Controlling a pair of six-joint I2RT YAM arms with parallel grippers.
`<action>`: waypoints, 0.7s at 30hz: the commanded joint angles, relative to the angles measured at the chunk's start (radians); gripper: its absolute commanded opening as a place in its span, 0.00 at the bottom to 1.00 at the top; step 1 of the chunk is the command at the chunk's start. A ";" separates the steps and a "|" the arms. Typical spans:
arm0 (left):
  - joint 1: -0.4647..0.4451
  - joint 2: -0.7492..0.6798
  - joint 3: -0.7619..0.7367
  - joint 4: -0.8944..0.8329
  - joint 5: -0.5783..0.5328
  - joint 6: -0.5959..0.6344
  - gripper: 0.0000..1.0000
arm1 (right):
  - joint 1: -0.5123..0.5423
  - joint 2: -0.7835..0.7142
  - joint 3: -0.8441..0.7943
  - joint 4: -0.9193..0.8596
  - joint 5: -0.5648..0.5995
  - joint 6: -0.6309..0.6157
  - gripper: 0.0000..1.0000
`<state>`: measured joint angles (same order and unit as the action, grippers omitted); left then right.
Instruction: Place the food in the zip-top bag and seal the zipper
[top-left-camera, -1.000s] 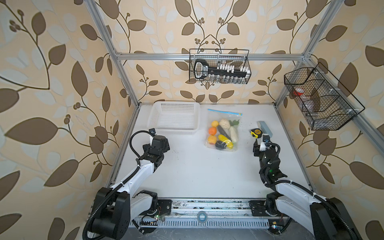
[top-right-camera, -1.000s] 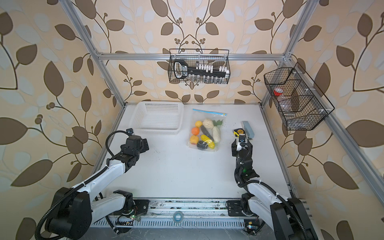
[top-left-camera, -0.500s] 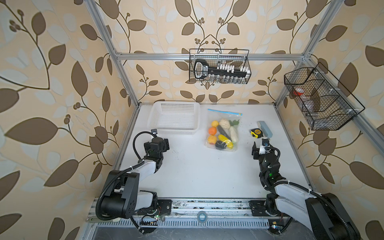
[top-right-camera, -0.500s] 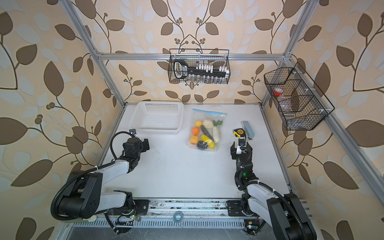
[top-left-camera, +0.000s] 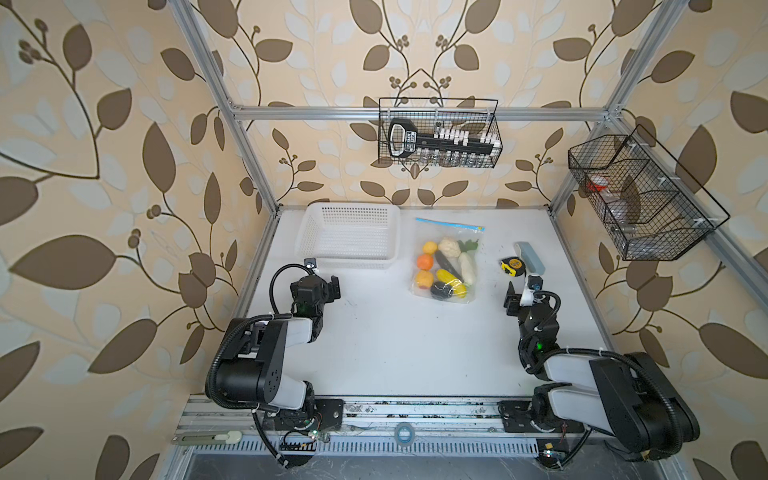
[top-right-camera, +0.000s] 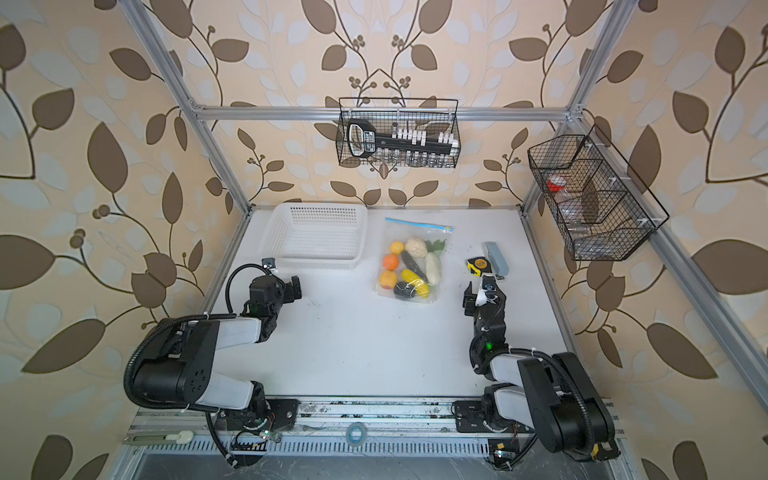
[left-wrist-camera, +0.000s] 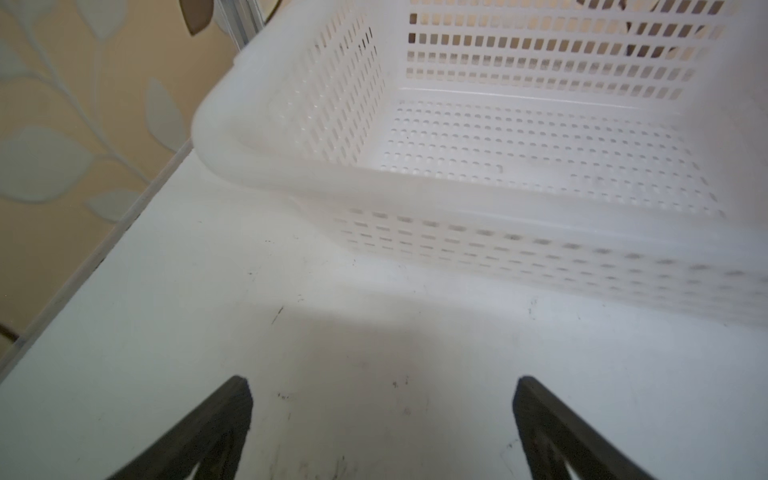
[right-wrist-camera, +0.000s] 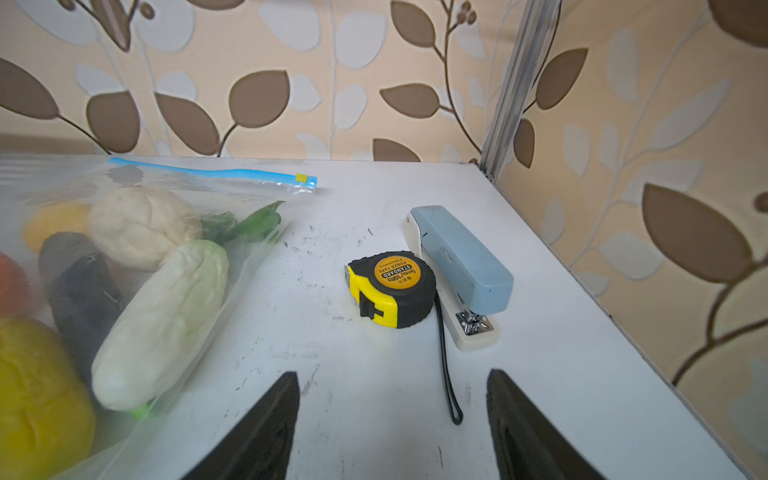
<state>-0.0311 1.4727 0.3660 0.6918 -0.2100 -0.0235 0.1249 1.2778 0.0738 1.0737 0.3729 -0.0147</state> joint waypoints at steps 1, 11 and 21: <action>0.015 0.012 -0.004 0.079 0.047 0.022 0.99 | -0.018 0.013 0.021 0.067 -0.024 0.028 0.72; 0.037 0.022 0.025 0.034 0.074 0.006 0.99 | -0.089 0.083 0.104 -0.027 -0.202 0.038 0.86; 0.072 0.042 0.057 -0.007 0.127 -0.015 0.99 | -0.085 0.077 0.091 -0.007 -0.210 0.028 1.00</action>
<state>0.0280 1.5021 0.3840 0.6792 -0.1223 -0.0292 0.0372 1.3529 0.1635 1.0405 0.1818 0.0227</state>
